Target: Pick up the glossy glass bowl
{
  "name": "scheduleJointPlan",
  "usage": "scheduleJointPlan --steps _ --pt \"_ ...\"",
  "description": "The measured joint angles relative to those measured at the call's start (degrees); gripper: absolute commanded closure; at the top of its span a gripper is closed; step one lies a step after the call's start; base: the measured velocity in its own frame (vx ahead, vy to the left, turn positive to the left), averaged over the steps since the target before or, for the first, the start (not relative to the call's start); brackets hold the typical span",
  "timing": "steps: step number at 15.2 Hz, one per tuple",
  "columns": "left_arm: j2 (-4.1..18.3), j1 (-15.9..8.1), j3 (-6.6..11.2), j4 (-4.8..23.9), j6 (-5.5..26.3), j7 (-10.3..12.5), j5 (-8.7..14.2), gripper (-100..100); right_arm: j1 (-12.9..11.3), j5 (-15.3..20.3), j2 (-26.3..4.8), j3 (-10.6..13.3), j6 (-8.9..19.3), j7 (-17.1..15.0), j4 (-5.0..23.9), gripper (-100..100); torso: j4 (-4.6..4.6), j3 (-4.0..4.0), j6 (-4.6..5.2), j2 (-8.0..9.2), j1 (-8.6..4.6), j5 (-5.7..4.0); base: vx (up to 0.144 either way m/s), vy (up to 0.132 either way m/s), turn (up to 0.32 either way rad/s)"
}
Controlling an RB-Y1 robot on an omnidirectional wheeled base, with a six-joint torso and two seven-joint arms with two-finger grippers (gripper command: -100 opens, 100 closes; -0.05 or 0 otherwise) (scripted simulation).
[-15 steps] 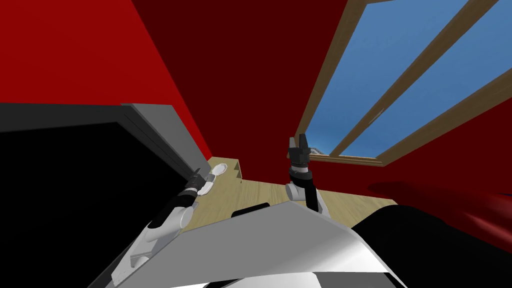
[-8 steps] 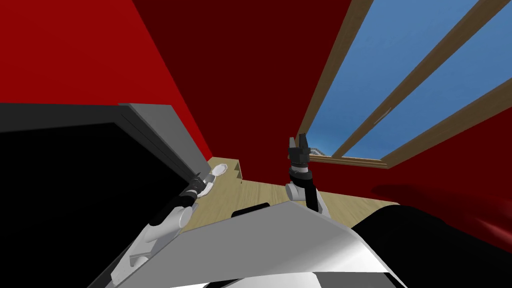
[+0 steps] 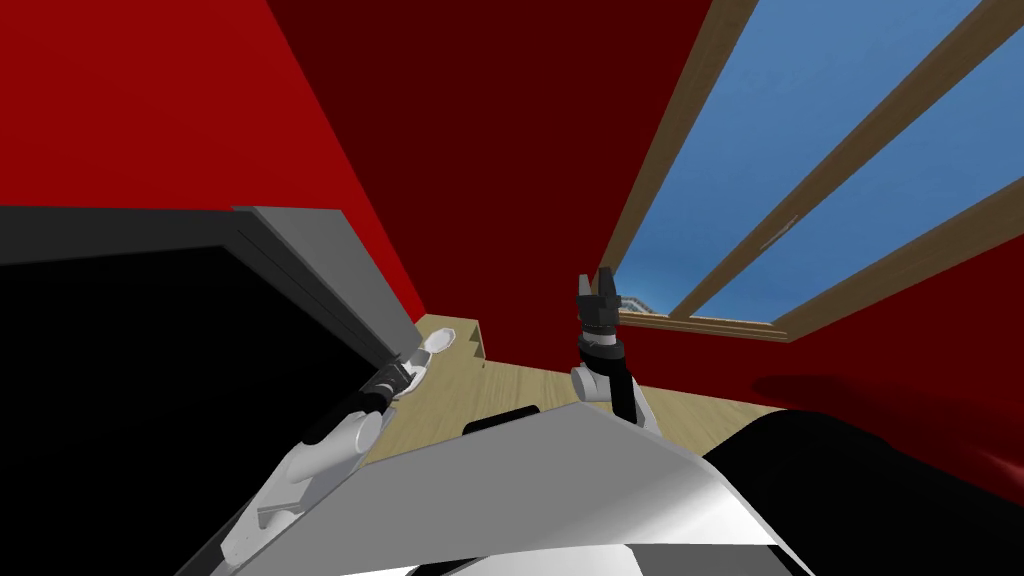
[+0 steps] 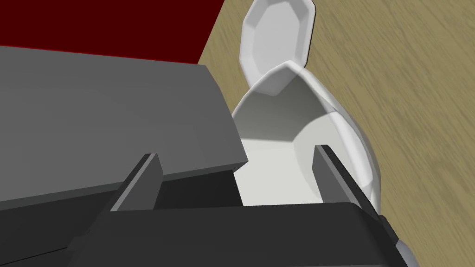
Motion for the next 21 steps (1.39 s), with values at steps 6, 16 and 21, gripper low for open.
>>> scheduleJointPlan --steps 6,16,21 --pt "0.40 -1.17 0.92 3.36 6.87 2.45 1.88 -100 0.00 0.00 0.00 0.00 0.00 0.00 0.00 0 -0.01 -0.03 0.01 -0.05 0.01 0.01 0.035 -0.003 0.028" --pt "0.36 -2.11 2.24 6.67 16.63 5.75 3.94 -100 0.00 0.00 0.00 0.00 0.00 0.00 0.00 0 0.00 0.00 0.01 0.00 0.03 0.01 0.029 0.002 0.023" --pt "0.39 -2.96 2.91 8.37 21.11 7.35 4.80 -100 0.00 0.00 0.00 0.00 0.00 0.00 0.00 0 0.00 -0.01 0.01 -0.01 0.04 0.01 0.026 0.005 0.017"
